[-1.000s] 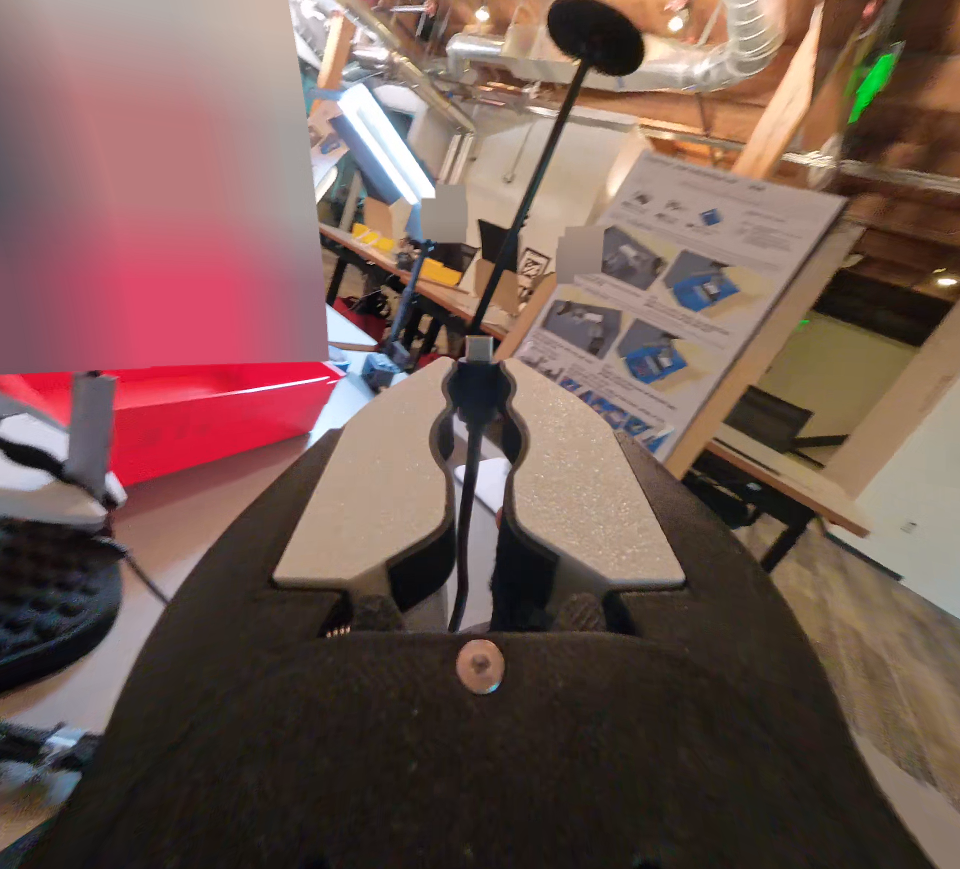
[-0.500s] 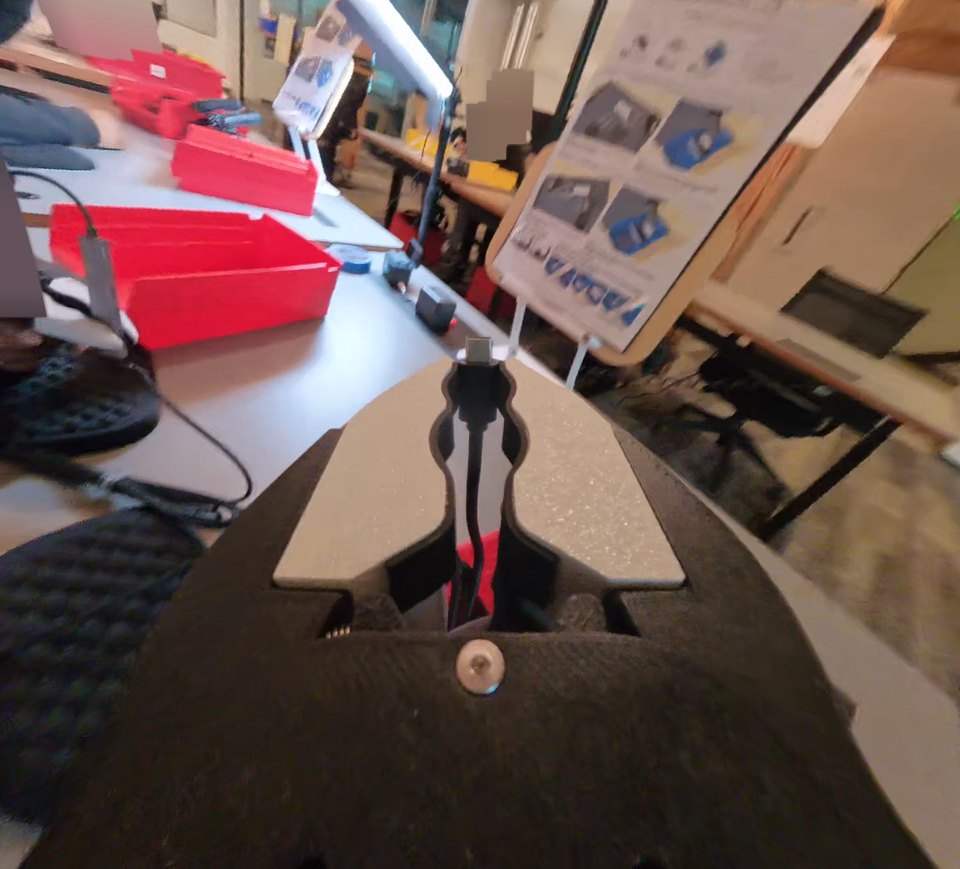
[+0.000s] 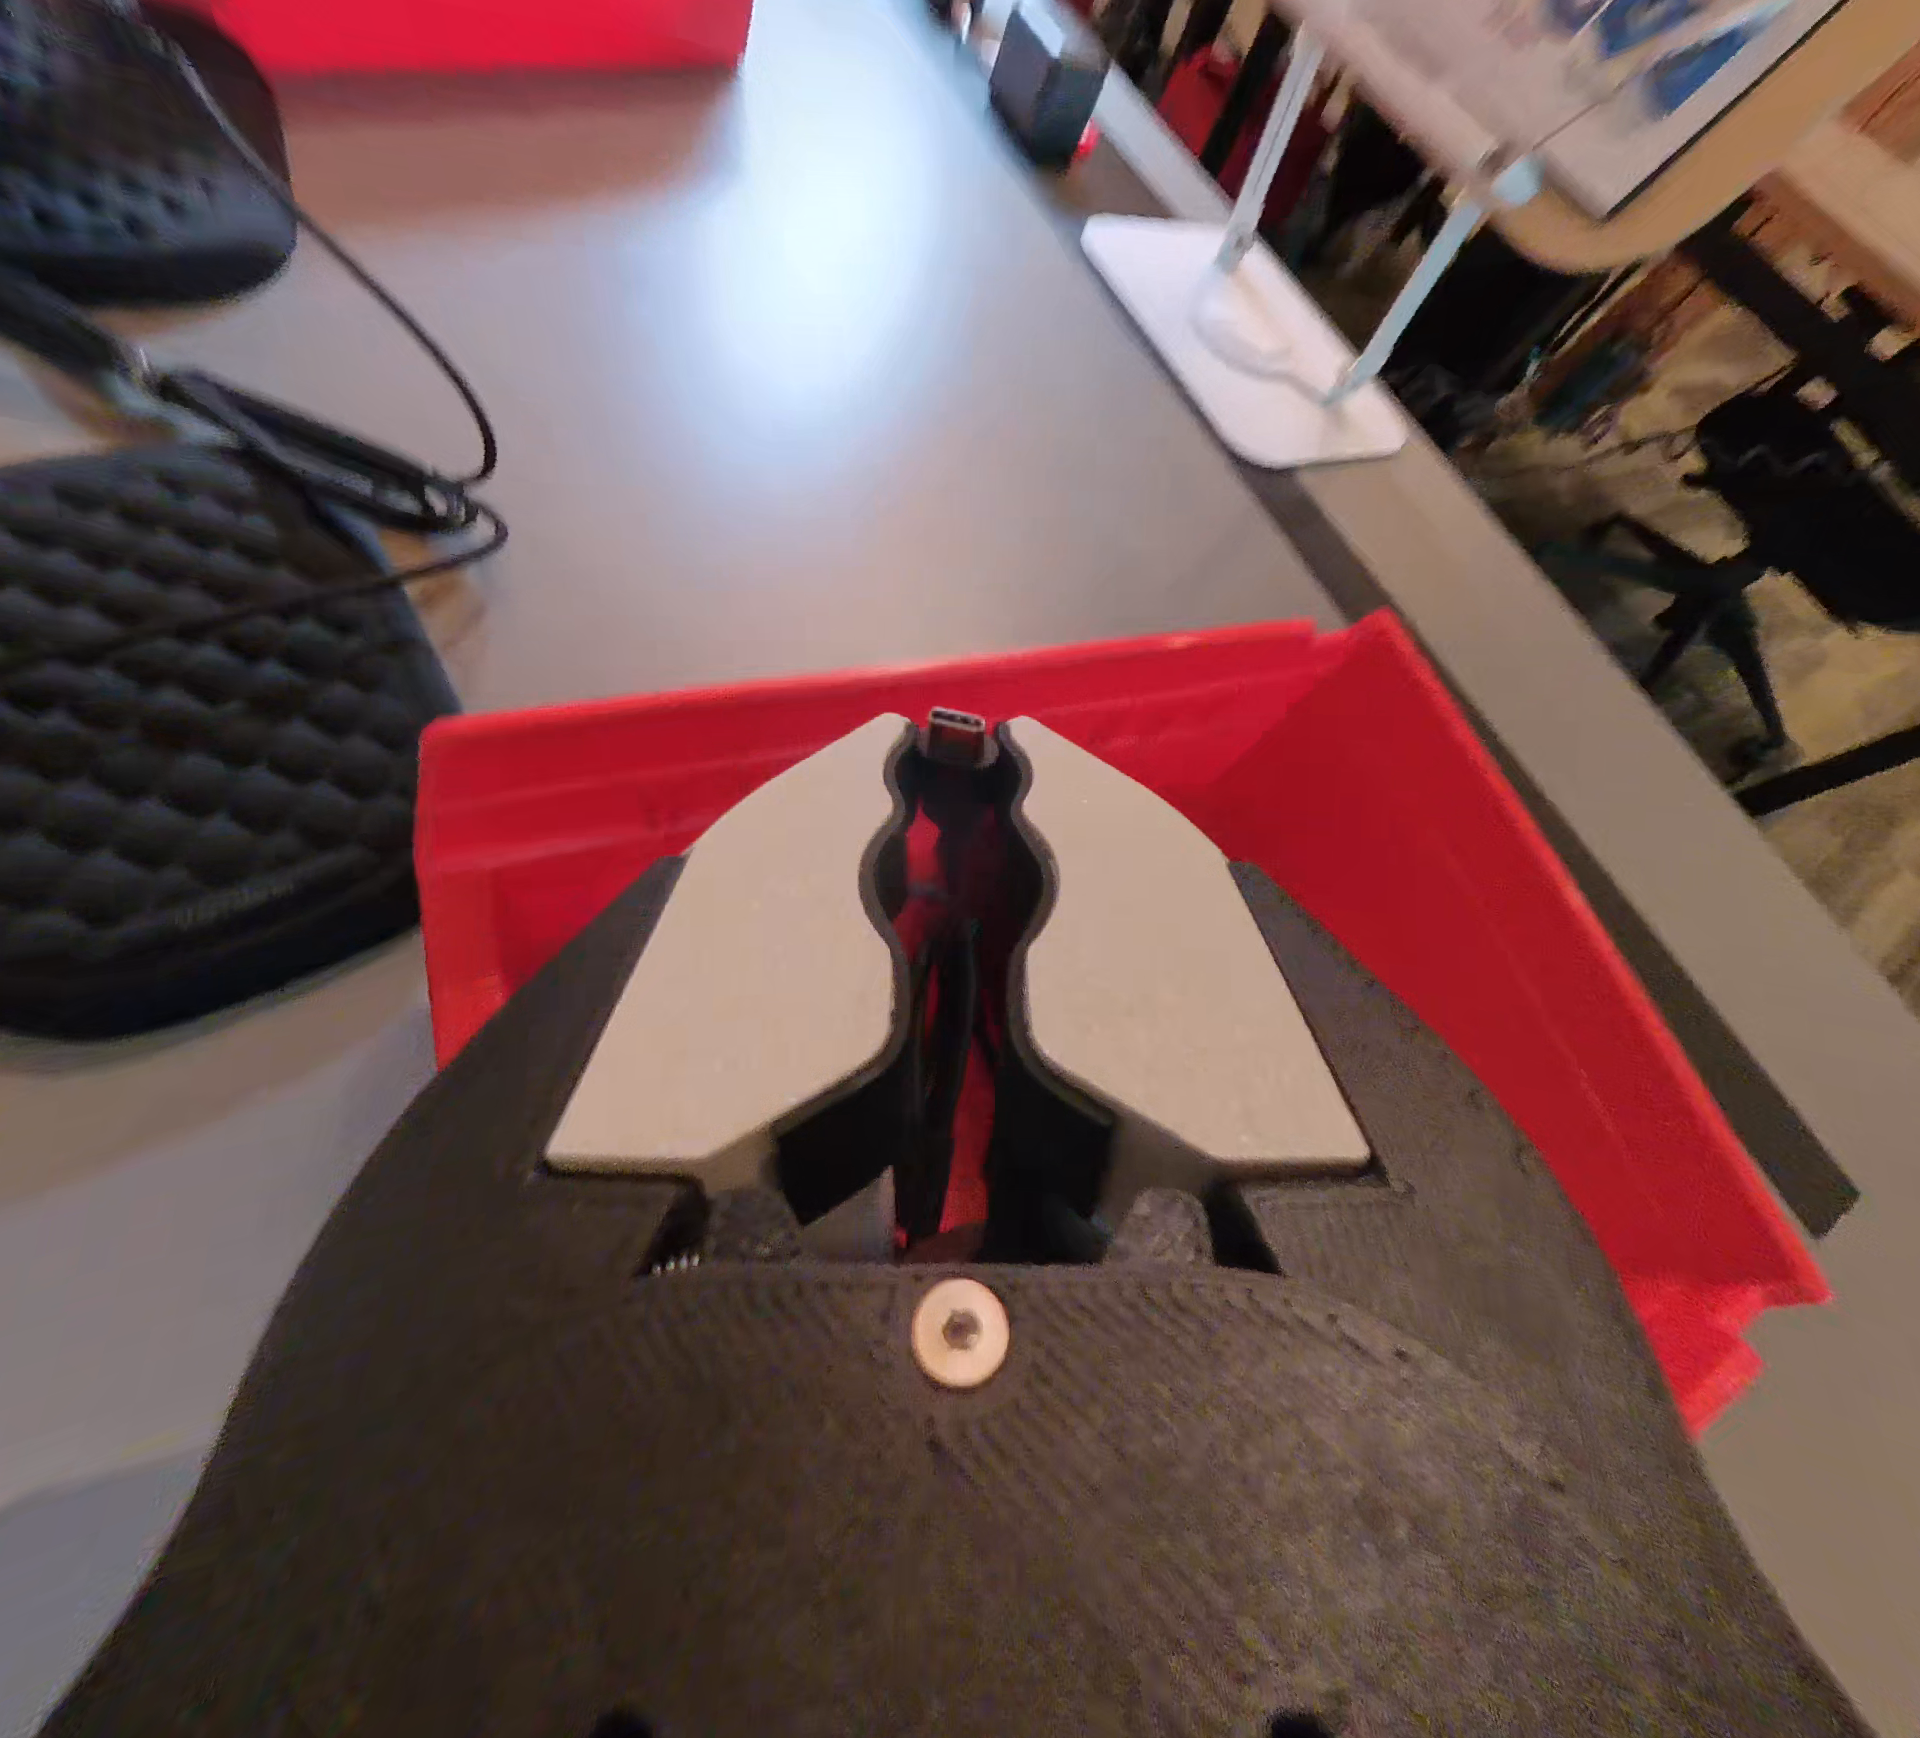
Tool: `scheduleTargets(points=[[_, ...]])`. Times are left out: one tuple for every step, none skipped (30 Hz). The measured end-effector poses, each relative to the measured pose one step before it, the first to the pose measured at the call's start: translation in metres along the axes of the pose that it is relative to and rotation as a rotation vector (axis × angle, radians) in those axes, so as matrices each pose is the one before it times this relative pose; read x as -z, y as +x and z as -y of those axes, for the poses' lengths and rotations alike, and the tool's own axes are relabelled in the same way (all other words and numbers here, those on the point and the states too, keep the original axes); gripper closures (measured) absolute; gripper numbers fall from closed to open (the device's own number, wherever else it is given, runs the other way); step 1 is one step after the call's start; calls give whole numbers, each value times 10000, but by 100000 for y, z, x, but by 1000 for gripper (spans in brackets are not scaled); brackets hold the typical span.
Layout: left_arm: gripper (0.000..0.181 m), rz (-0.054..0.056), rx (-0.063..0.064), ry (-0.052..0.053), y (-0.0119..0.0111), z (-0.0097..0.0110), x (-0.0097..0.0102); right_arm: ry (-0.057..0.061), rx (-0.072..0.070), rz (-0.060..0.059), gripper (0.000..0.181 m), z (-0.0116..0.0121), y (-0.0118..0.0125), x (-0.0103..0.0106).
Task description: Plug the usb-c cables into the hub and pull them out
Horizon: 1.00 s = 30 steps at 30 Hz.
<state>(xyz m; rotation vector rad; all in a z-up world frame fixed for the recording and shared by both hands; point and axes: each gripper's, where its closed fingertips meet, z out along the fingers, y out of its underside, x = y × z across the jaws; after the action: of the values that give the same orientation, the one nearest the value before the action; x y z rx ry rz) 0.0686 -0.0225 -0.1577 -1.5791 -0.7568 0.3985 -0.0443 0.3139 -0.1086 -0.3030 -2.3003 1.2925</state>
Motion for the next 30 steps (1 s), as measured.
scheduleTargets(points=[[171, -5, -11, -2, 17, -15, -8, -435, 59, 153, 168, -858, -550, -560], [171, -14, -1, -8, 24, -10, -2, -363, 9, 215, 168, -759, -676, -645], [171, -8, 7, -11, -7, -17, -13, -411, -72, 273, 167, -805, -757, -688], [171, -11, 10, -5, 8, -4, 4, -519, -147, 308, 165, -893, -761, -665], [171, -8, 5, 9, 8, 9, 15, -545, -200, 242, 163, -839, -606, -554], [171, -2, -1, 13, 2, 12, 19, -569, -207, 165, 160, -823, -450, -386], [171, -3, -14, 12, 18, 18, 13, -603, -191, 101, 157, -878, -329, -227], [171, 2, -24, 3, 22, -5, 9, -675, -205, 51, 156, -1029, -233, -81], [171, 1, -19, -8, 14, -3, -8, -784, -175, -27, 157, -1224, -99, -18], [171, -3, -7, -18, 10, -30, -18, -823, -65, -164, 157, -1307, 72, -4], [171, -6, 6, -26, -6, -32, -37, -720, 2, -305, 156, -1169, 232, 26], [171, -12, 25, -22, -19, -24, -17, -433, -23, -414, 154, -724, 376, 123], [171, -14, 30, -4, -3, 4, -8, -28, -151, -258, 152, -107, 185, 284], [171, 2, 25, 4, -28, -1, 13, 289, -354, 116, 151, 421, -282, 437], [171, 4, 13, 7, -17, 12, 3, 471, -493, 429, 148, 855, -742, 498], [171, 3, -4, 11, 1, 10, 12, 500, -442, 634, 140, 1015, -1192, 387], [171, 7, -23, 0, 10, -7, 4, 304, -245, 518, 138, 749, -1223, 128], [171, 8, -35, -11, 29, -14, -2, -139, -50, 233, 137, 47, -936, -246], [171, 3, -40, -7, 32, -8, -5, -610, 30, -179, 136, -654, -298, -481], [171, 3, -37, 0, 35, 8, 6, -237, -76, -474, 145, -67, 289, -237], [171, 6, -38, 10, 31, 9, 11, -125, 103, -377, 147, -30, 342, 35], [171, -7, -42, 31, 46, 30, 37, -287, 316, -329, 154, -446, 391, 53], [171, -8, -30, 18, 39, 10, 18, -199, 266, -413, 158, -445, 679, 13], [171, -10, -29, 8, 42, 0, 12, -134, 24, -273, 160, -426, 708, -53], [171, 0, -14, 12, 4, 11, 4, -212, -195, -67, 160, -562, 599, -91], [171, 3, 9, -1, -4, 1, -6, -195, -233, 51, 158, -517, 455, -88], [171, 0, 20, -12, -31, -15, -18, -18, -152, 44, 159, -262, 380, -17], [171, -9, 41, -19, -34, -26, -26, 144, -92, -19, 157, -3, 352, 27], [171, -27, 52, -14, -14, -11, -13, 175, -119, -27, 156, 98, 289, 40], [171, -18, 46, -9, -30, -6, -3, 153, -127, -119, 156, 107, 331, 47]])
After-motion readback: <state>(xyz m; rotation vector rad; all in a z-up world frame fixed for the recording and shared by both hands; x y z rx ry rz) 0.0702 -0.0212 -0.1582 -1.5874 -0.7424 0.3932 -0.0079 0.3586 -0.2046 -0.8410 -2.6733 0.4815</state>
